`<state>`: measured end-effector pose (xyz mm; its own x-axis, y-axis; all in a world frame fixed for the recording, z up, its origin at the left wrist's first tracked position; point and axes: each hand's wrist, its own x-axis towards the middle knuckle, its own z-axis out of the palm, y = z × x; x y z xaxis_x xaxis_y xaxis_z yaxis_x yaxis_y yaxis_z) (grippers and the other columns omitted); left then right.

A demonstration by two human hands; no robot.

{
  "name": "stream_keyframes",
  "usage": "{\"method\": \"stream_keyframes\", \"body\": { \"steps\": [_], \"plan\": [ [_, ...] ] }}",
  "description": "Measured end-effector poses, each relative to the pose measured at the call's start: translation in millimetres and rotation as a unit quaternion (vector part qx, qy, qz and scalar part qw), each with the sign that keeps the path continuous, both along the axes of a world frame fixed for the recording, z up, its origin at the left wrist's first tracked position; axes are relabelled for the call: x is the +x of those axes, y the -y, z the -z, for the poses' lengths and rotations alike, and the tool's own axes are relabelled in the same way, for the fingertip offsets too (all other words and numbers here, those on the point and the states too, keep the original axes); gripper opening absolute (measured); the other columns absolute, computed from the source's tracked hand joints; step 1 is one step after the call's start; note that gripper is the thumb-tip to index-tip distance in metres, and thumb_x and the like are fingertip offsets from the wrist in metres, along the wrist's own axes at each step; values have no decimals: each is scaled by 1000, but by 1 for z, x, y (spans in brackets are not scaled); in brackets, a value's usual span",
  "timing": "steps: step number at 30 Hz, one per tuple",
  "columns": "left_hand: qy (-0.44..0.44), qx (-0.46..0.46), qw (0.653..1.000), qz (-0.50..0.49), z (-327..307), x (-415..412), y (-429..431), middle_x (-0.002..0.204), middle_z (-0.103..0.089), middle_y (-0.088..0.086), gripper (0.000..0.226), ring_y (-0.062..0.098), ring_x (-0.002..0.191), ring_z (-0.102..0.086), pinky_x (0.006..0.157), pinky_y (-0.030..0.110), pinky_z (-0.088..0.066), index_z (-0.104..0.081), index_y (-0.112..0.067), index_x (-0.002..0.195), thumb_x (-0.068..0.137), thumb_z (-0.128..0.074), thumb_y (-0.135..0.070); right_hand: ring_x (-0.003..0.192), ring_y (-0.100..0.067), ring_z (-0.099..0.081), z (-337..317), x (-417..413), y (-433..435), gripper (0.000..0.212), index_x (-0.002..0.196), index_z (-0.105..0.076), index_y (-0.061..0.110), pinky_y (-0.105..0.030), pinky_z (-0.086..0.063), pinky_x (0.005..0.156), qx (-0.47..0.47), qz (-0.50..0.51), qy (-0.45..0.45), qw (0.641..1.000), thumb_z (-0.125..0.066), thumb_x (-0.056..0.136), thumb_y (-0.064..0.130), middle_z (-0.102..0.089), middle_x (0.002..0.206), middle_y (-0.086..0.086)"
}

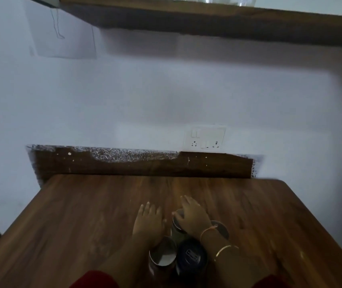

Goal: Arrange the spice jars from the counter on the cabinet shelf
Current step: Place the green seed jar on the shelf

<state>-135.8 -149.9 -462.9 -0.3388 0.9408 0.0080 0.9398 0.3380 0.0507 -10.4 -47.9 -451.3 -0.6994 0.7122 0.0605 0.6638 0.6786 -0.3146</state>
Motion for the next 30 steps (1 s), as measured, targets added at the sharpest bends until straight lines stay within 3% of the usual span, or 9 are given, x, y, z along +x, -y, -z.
{"method": "stream_keyframes", "body": {
  "steps": [6, 10, 16, 20, 22, 25, 26, 28, 30],
  "plan": [
    [39, -12, 998, -44, 9, -6, 8, 148, -35, 13, 46, 27, 143, -18, 118, 41, -9, -37, -11, 136, 100, -27, -37, 144, -34, -18, 20, -1, 5, 77, 148, -22, 11, -37, -23, 114, -106, 66, 33, 992, -53, 89, 49, -13, 158, -15],
    [52, 6, 997, -61, 11, -11, 12, 144, -40, 11, 43, 26, 141, -24, 118, 40, -11, -38, -12, 135, 100, -28, -36, 137, -36, -29, 27, -4, 5, 80, 147, -24, 14, -37, -30, 110, -145, 82, 21, 986, -61, 85, 46, -23, 152, -17],
    [116, 35, 989, -81, 14, -19, 15, 140, -45, 8, 42, 23, 134, -35, 117, 38, -15, -38, -13, 135, 100, -30, -34, 124, -26, -44, 32, -2, 2, 69, 138, -39, 17, -31, -41, 101, -103, 89, -5, 991, -65, 80, 42, -43, 135, -8],
    [232, 131, 956, -121, 9, -28, 5, 125, -56, 5, 35, 18, 118, -50, 110, 37, -28, -46, -14, 127, 99, -37, -32, 125, -21, -43, 20, -8, 3, 72, 141, -41, 18, -27, -37, 101, -42, 88, -81, 992, -61, 81, 52, -45, 137, -5],
    [325, 189, 911, -168, -1, -31, -3, 119, -59, 7, 32, 14, 102, -54, 97, 35, -41, -51, -12, 122, 99, -40, -31, 124, -19, -42, 2, -13, 0, 71, 140, -44, 19, -23, -35, 97, -66, 80, -145, 984, -65, 80, 50, -45, 136, -3],
    [486, 250, 803, -238, -23, -29, -13, 114, -61, 15, 40, 22, 96, -58, 86, 40, -48, -54, -4, 120, 100, -36, -33, 120, -16, -44, -36, -20, -5, 64, 137, -49, 20, -27, -40, 100, -105, 39, -229, 967, -70, 79, 38, -48, 130, -1],
    [549, 265, 751, -253, -30, -28, -17, 111, -63, 21, 46, 30, 97, -61, 85, 43, -49, -57, 2, 117, 101, -34, -35, 119, -16, -46, -49, -23, -5, 59, 134, -52, 19, -30, -42, 101, -115, 24, -264, 957, -71, 79, 33, -50, 128, -1],
    [696, 275, 612, -255, -42, -26, -22, 104, -67, 25, 60, 39, 97, -64, 87, 48, -51, -59, 4, 116, 100, -29, -45, 118, -17, -51, -75, -29, -3, 50, 128, -59, 15, -30, -43, 101, -140, -3, -350, 926, -71, 80, 20, -54, 123, -2],
    [796, 236, 504, -239, -53, -26, -25, 120, -63, 18, 69, 37, 113, -57, 101, 49, -41, -54, -9, 128, 94, -24, -61, 114, -15, -55, -99, -33, -1, 43, 123, -62, 9, -19, -44, 96, -153, -32, -413, 897, -70, 80, 8, -57, 121, -5]
  ]
}}
